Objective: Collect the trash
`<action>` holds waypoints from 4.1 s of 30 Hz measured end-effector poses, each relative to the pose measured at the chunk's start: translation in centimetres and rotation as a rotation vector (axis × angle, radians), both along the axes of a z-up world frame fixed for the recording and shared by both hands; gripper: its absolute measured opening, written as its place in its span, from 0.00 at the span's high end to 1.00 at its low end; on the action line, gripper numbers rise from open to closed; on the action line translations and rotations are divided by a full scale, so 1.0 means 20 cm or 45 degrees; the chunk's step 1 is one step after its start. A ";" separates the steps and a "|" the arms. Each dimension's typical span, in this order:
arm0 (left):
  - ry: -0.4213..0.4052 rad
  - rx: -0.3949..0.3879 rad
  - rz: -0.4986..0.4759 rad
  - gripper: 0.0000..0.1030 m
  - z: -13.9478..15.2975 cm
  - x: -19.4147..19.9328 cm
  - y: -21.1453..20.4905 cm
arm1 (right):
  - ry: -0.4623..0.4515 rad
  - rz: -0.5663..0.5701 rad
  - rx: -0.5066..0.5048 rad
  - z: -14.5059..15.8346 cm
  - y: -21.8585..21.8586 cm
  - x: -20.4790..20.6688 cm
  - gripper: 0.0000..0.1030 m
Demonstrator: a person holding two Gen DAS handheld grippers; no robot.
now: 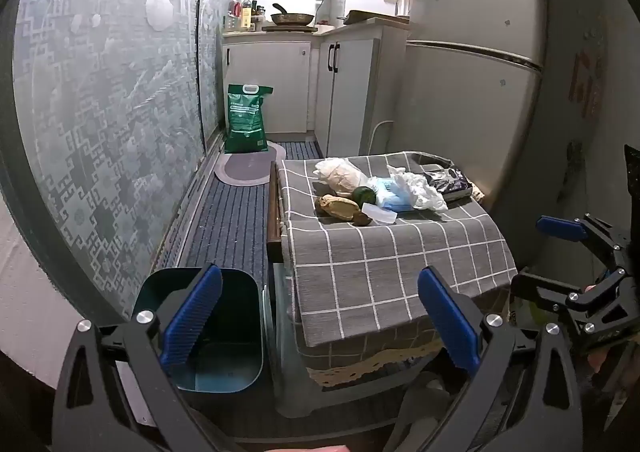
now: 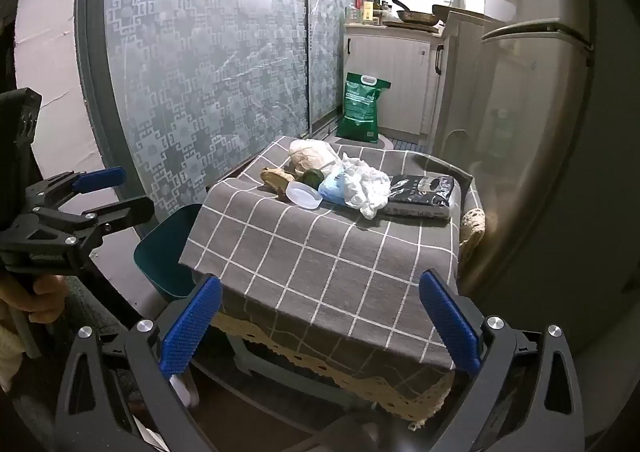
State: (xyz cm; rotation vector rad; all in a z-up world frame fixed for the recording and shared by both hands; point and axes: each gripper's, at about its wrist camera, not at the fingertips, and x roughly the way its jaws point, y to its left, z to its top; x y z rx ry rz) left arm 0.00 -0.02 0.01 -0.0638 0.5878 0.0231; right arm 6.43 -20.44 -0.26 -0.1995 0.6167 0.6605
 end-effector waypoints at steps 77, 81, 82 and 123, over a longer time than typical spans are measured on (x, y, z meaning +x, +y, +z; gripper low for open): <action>-0.010 0.007 -0.011 0.03 0.02 0.01 -0.03 | 0.004 0.004 -0.019 -0.02 0.02 -0.01 0.03; -0.011 0.007 -0.011 0.03 0.02 0.01 -0.03 | 0.004 0.003 -0.019 -0.02 0.02 -0.01 0.03; -0.011 0.007 -0.011 0.03 0.02 0.01 -0.03 | 0.004 0.004 -0.020 -0.02 0.02 -0.01 0.03; 0.025 -0.011 -0.127 0.20 0.08 0.12 0.02 | -0.029 0.049 0.051 0.32 0.04 0.13 0.15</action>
